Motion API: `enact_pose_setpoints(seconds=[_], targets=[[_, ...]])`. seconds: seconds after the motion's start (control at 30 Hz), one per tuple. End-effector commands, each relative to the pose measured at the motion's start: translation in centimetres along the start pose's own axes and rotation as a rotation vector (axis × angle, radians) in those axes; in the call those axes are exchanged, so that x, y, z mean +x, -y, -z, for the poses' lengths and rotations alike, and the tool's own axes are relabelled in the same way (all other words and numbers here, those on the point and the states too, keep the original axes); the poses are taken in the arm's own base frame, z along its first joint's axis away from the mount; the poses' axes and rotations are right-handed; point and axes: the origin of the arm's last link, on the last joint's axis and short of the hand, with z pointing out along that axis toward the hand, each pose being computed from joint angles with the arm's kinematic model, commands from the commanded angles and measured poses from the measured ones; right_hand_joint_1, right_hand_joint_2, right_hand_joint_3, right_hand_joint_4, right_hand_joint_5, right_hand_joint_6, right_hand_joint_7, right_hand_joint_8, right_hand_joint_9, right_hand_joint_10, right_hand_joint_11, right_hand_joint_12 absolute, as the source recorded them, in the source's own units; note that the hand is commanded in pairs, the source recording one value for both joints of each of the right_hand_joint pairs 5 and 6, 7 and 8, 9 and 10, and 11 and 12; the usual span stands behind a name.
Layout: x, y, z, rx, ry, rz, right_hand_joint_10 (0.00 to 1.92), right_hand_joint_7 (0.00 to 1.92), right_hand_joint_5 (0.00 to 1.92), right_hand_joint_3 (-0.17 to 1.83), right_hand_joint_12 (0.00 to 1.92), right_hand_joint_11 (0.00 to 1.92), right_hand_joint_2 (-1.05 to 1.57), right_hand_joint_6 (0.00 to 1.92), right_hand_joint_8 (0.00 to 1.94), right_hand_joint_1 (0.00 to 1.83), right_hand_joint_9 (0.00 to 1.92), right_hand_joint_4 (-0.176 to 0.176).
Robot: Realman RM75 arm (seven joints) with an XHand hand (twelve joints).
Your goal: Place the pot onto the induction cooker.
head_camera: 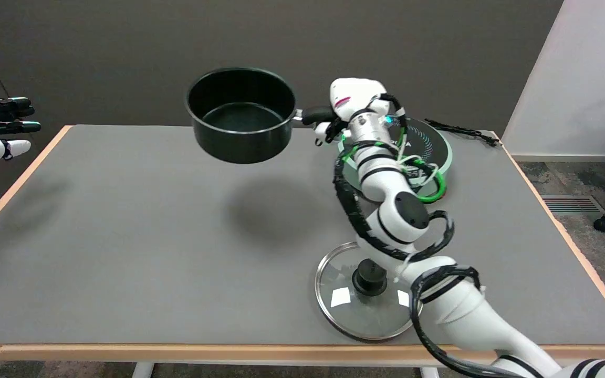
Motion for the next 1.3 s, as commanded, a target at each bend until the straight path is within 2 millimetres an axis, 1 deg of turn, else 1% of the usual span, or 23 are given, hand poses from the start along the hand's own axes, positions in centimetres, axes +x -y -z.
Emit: enact_pose_setpoints(seconds=[0.03,0.23,0.3,0.47,0.63,0.77,0.87,0.93,1.03,1.3], targets=[[2.5,-7.1,-0.7,-0.068,-0.063,0.027,1.92,1.92,1.92,0.54,1.92,1.92,1.49,1.92,1.92,0.89,1.92,-0.033],[2.9,-9.8,-1.4,-0.094,-0.068,0.028,1.92,1.92,1.92,0.54,1.92,1.92,1.49,1.92,1.92,0.88,1.92,-0.032],[2.8,-10.5,-1.6,-0.100,-0.062,0.028,1.92,1.92,1.92,0.53,1.92,1.92,1.49,1.92,1.92,0.88,1.92,-0.032],[2.4,-13.1,-2.0,-0.140,-0.043,0.017,1.92,1.92,1.92,0.53,1.92,1.92,1.49,1.92,1.92,0.88,1.92,-0.031],[2.3,-15.1,-2.2,-0.178,-0.032,-0.007,1.92,1.92,1.92,0.53,1.92,1.92,1.49,1.92,1.92,0.88,1.92,-0.031],[1.8,-17.3,-2.1,-0.222,-0.006,-0.024,1.92,1.92,1.92,0.54,1.92,1.92,1.48,1.92,1.92,0.88,1.92,-0.031],[1.5,-18.4,-1.9,-0.247,0.006,-0.034,1.92,1.92,1.92,0.54,1.92,1.92,1.48,1.92,1.92,0.88,1.92,-0.031],[1.4,-19.7,-1.7,-0.275,0.012,-0.044,1.92,1.92,1.92,0.53,1.92,1.92,1.47,1.92,1.92,0.89,1.92,-0.031],[1.2,-21.0,-1.4,-0.308,0.016,-0.043,1.92,1.92,1.92,0.53,1.92,1.92,1.47,1.92,1.92,0.89,1.92,-0.031],[0.6,-23.9,-0.6,-0.358,0.053,-0.048,1.92,1.92,1.92,0.53,1.92,1.92,1.48,1.92,1.92,0.88,1.92,-0.030]])
